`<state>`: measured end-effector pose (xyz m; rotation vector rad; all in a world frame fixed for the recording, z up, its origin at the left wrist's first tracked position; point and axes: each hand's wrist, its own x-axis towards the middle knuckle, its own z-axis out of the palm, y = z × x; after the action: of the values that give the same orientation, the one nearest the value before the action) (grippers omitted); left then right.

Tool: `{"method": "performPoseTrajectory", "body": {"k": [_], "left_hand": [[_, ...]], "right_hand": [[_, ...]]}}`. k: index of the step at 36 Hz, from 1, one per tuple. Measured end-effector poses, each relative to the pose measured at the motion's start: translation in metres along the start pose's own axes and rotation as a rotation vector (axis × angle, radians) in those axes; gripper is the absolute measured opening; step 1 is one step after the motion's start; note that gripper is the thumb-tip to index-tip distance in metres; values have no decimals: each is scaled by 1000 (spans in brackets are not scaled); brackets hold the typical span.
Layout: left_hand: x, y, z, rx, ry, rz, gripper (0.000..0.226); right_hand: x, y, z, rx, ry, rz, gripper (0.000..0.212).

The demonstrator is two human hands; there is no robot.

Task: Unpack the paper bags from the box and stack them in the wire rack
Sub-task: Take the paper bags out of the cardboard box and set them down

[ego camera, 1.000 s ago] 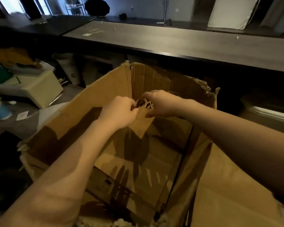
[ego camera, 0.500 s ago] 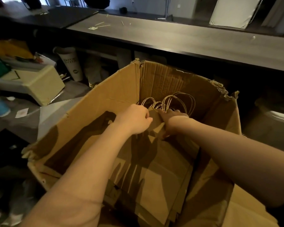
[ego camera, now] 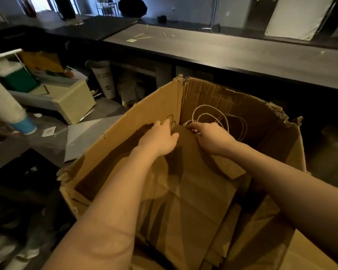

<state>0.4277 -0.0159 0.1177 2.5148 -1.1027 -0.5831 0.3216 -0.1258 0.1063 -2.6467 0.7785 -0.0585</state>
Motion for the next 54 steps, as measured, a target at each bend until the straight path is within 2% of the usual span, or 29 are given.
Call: {"method": "performPoseTrajectory", "body": {"k": [4,7,13,19,23,26,30,35,40,46,52,54], "left_hand": [[4,-6,-1,-129,34,-56,56],[1,-8,0,-175,-9,-77,54],[0,-12,1,-209,-114,-141,63],[-6,-14,1,-364,-177,-211,55],[-15,-11,-2,-444,-92,-135,42],[-21,-10,-8,-439,27,-95,46],[-29,-12,-17,-475,83,-66,47],[-36,-22,-31,-711,219,-190,30],[-44,-13,-38,-794,256,-264,42],[-50,16,-37,-877,191,-215,34],[-61,49,-42,-891,228,-193,39],[-63,62,-41,-896,232,-168,30]], "right_hand": [[-9,-5,-15,87,92,-67,37],[-14,-5,-22,121,153,-94,36],[-16,5,-25,102,239,-64,38],[-17,17,-19,27,284,-45,38],[-17,22,-16,-75,321,-66,36],[-18,18,-22,-141,311,-105,36],[-23,14,-31,-143,308,-108,40],[-42,14,-42,-7,307,-99,44],[-65,20,-56,247,356,-55,61],[-88,32,-71,614,397,122,89],[-125,57,-88,898,385,120,87],[-136,65,-92,1000,417,139,85]]}}
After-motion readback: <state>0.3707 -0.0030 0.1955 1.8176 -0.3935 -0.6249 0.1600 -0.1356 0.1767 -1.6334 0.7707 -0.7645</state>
